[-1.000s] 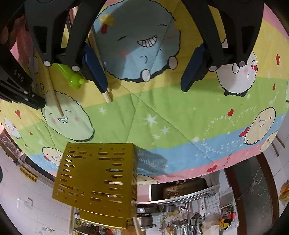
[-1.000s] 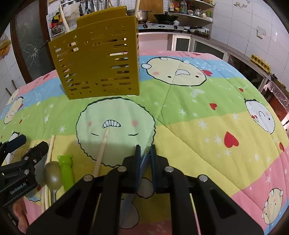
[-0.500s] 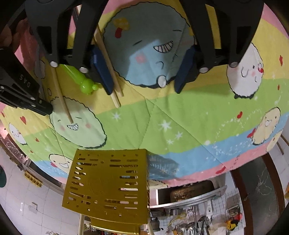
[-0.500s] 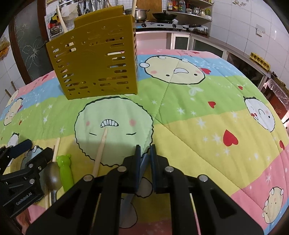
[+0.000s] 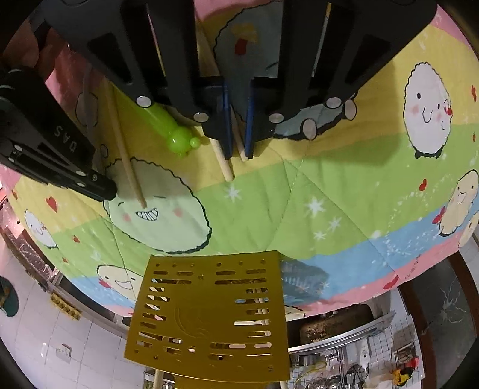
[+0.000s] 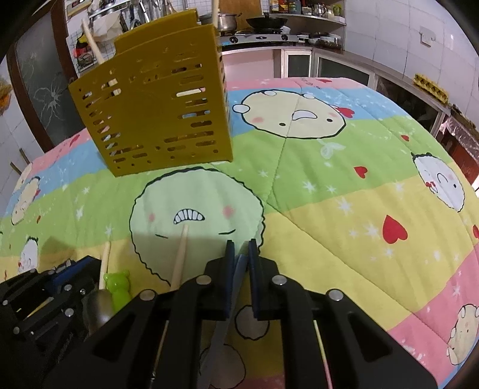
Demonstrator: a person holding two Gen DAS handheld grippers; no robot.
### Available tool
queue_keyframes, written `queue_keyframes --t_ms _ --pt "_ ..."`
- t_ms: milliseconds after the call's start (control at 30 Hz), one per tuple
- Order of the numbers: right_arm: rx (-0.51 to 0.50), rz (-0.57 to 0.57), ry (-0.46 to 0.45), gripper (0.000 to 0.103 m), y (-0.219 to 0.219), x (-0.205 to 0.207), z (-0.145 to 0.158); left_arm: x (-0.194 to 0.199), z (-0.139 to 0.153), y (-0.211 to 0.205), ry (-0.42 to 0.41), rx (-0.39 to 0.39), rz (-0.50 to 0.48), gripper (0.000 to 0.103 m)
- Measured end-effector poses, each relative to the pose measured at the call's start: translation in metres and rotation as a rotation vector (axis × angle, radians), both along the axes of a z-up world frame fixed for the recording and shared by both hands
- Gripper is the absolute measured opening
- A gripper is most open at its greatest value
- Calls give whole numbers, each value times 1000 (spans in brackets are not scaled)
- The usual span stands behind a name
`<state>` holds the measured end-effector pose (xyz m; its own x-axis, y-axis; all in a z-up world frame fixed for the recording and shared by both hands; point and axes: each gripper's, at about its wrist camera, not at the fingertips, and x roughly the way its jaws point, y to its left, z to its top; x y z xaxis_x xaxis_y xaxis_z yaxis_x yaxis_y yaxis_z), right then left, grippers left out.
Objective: Organize utensils
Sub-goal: 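Close the left tool on the wooden chopstick while the right tool lifts the spoon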
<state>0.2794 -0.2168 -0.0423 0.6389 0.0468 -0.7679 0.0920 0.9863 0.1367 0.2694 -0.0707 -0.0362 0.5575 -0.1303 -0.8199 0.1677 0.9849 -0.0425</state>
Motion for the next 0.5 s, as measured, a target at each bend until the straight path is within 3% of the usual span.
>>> queue_keyframes --t_ms 233,500 --pt "-2 -4 -38 9 -3 2 12 8 10 4 -31 -3 18 5" --pt "-10 -16 -121 8 -11 3 42 16 52 14 -146 -27 31 4"
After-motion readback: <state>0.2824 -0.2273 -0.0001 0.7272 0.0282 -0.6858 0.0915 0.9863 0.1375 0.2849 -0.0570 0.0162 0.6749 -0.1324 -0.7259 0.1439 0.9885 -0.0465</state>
